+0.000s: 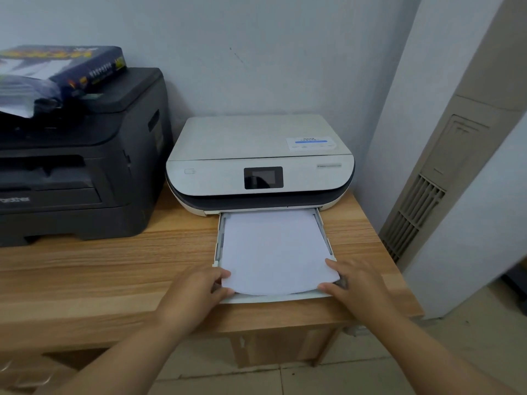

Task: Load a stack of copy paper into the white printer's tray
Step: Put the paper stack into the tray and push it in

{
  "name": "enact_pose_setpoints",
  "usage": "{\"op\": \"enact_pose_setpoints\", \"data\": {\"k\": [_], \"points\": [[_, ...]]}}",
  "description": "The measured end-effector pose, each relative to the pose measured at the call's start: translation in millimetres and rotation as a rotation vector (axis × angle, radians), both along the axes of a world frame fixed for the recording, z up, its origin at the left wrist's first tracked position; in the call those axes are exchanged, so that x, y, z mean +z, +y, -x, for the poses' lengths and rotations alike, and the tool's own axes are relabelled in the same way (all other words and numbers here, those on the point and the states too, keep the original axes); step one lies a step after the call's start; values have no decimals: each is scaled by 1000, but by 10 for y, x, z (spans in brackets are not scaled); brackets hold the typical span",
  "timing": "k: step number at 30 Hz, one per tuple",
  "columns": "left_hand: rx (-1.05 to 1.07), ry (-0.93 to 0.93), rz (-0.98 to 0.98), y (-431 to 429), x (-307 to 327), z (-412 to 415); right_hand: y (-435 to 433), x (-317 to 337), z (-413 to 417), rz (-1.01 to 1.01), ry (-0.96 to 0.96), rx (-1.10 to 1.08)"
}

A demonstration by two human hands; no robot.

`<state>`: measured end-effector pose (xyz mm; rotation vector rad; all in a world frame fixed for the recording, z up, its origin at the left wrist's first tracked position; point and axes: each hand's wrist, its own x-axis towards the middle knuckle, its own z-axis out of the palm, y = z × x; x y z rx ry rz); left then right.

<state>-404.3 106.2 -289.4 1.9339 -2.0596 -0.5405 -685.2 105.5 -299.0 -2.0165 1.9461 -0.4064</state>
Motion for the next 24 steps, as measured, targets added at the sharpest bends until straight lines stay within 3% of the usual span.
{"op": "enact_pose_setpoints", "data": {"k": [8,11,16,24], "points": [[-122,-222,154,-59,-71,-38,-96,6,-24,7,234,78],[-81,-147,140,-72,-114,-48,-116,17,-31,-43,171,48],[-3,151,-15,-88,-90,-39,-173,133,-23,-150,6,56],[-1,64,-85,-130,-111,-64,-233,236,24,-210,166,104]]}}
